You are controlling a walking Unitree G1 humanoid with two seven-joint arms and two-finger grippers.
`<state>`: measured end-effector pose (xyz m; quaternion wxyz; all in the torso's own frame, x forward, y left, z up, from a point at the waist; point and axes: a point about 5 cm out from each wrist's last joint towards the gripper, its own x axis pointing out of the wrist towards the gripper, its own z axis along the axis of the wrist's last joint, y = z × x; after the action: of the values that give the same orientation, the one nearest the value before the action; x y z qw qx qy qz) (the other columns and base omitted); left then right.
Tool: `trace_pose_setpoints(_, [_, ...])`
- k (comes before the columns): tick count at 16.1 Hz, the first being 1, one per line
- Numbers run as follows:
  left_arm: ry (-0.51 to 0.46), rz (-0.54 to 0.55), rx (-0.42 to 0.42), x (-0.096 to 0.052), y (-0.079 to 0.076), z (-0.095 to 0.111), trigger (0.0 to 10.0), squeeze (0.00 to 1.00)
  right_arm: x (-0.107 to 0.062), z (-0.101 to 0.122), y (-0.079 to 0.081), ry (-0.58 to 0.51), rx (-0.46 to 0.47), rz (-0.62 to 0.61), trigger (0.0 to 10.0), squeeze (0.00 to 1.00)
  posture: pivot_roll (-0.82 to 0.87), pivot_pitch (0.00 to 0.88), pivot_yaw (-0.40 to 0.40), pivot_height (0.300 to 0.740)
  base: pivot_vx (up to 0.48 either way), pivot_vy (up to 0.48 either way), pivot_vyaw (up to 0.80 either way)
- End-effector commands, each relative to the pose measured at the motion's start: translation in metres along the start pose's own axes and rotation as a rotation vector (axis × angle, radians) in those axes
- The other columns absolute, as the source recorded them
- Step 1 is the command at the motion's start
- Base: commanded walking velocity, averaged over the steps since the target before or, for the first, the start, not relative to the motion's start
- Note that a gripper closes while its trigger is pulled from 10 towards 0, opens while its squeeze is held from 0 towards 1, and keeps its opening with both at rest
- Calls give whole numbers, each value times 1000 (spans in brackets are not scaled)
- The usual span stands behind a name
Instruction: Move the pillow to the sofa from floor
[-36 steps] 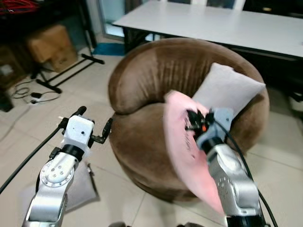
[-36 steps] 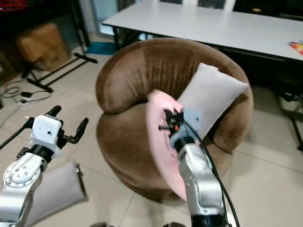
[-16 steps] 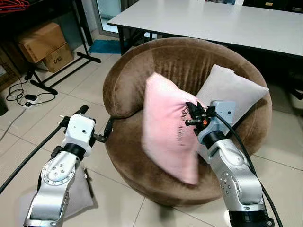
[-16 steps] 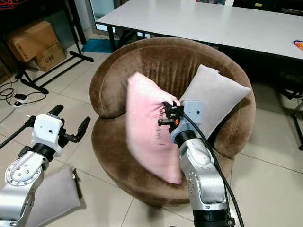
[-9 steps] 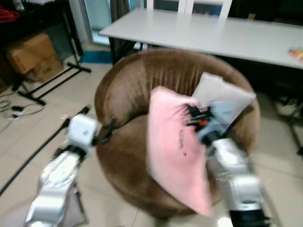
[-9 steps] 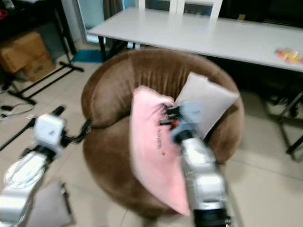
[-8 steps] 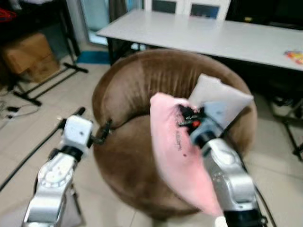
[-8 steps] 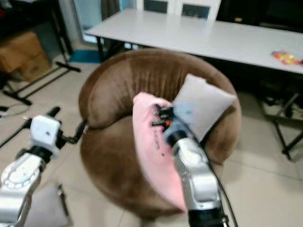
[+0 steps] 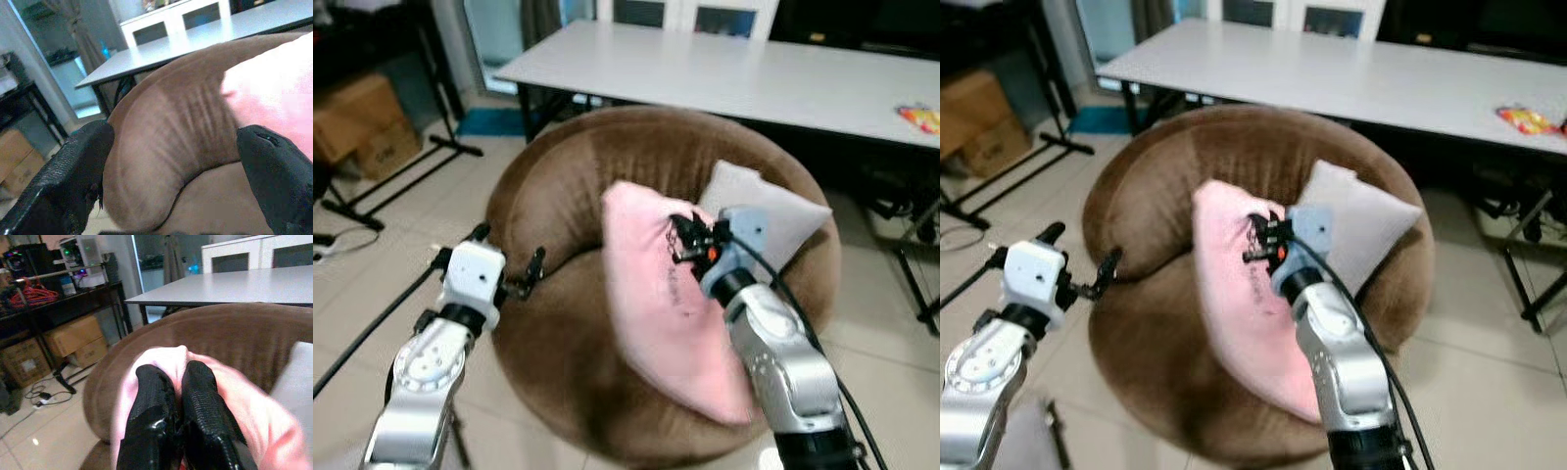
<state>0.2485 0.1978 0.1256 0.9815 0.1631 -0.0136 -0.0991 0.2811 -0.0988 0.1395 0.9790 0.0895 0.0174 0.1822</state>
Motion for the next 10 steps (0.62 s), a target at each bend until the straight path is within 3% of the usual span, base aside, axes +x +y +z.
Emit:
trace_pose_setpoints(1, [-15, -16, 8, 0, -4, 3, 10000, 0, 2, 14, -3, -59, -13, 1, 10000, 0, -15, 0, -2, 740, 311, 0, 0])
trace_pose_setpoints(5, [1, -44, 50, 0, -4, 0, 10000, 0, 9, 21, 5, -68, -37, 67, 10000, 0, -13, 0, -3, 740, 219, 0, 0])
trace_pose_setpoints(7, [25, -101, 72, -1, -4, -3, 10000, 0, 15, 26, 11, -69, -52, 116, 10000, 0, -14, 0, 6, 740, 0, 0, 0])
trace_pose_setpoints(10, [81, -250, 119, -9, -6, -10, 10000, 0, 33, 35, 32, -34, -93, 222, 10000, 0, -15, 0, 8, 740, 0, 0, 0])
